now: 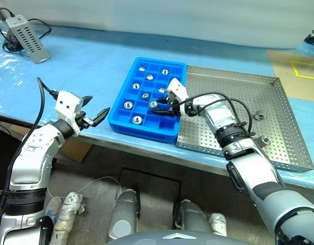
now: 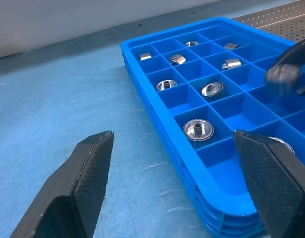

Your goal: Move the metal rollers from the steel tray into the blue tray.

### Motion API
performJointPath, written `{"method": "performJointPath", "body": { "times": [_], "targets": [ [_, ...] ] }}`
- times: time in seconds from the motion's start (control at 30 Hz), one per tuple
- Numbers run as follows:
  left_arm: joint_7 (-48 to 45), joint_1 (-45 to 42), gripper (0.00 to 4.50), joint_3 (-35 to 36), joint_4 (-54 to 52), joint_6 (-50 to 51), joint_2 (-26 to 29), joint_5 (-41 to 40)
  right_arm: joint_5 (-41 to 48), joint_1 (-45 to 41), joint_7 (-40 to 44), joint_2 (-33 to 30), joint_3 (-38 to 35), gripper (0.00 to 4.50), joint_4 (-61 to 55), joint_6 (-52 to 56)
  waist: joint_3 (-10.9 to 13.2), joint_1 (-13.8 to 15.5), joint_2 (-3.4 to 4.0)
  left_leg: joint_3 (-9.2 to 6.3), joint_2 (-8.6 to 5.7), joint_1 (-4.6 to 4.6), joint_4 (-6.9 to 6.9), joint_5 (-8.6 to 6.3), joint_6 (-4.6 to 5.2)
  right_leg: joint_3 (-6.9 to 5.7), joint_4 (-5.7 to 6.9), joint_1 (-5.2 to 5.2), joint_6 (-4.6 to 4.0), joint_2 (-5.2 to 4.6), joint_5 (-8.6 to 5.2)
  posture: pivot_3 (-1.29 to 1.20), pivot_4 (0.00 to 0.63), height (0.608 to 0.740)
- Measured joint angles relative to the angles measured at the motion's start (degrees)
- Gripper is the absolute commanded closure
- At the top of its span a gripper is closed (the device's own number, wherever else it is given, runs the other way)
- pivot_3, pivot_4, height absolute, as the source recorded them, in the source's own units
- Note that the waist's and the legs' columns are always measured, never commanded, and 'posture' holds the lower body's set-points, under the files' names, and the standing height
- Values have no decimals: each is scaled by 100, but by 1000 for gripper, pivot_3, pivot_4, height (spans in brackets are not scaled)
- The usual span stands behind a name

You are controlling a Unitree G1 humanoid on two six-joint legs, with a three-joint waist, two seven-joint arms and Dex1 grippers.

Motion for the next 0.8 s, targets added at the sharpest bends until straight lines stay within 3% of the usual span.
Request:
{"method": "performJointPath", "body": {
  "times": [0.13, 0.3, 0.57, 0.8],
  "targets": [
    [-136, -334, 461, -589, 190, -23, -50, 170, -22, 77, -6, -236, -124, 690, -167, 72, 0, 19, 0, 1, 0, 1, -3, 6, -7, 0, 1, 5, 0, 0, 0, 10, 150, 740],
    [-415, -1234, 461, -1286, 943, -154, -805, 151, 75, 670, -386, -773, -664, 690, -1248, 640, -1, -34, -2, 6, -1, 1, 0, 22, -22, 2, -1, 10, 1, -1, 1, -173, 150, 740],
    [-1191, -2444, 461, -2000, 2915, -1050, -1604, 433, 413, 2040, -1263, -1558, -1811, 690, -3600, 2111, -3, -525, -5, 14, 1, 2, 0, 14, 31, 13, -7, 4, 3, 1, 2, -410, 150, 740],
    [-1649, -3007, 461, -2158, 3924, -1624, -2014, 571, 508, 2874, -2098, -1805, -2570, 690, -4521, 3069, -5, -866, -3, 20, 3, 8, 3, 9, 40, 19, -14, 9, 2, 3, 2, -491, 150, 740]
  ]
}}
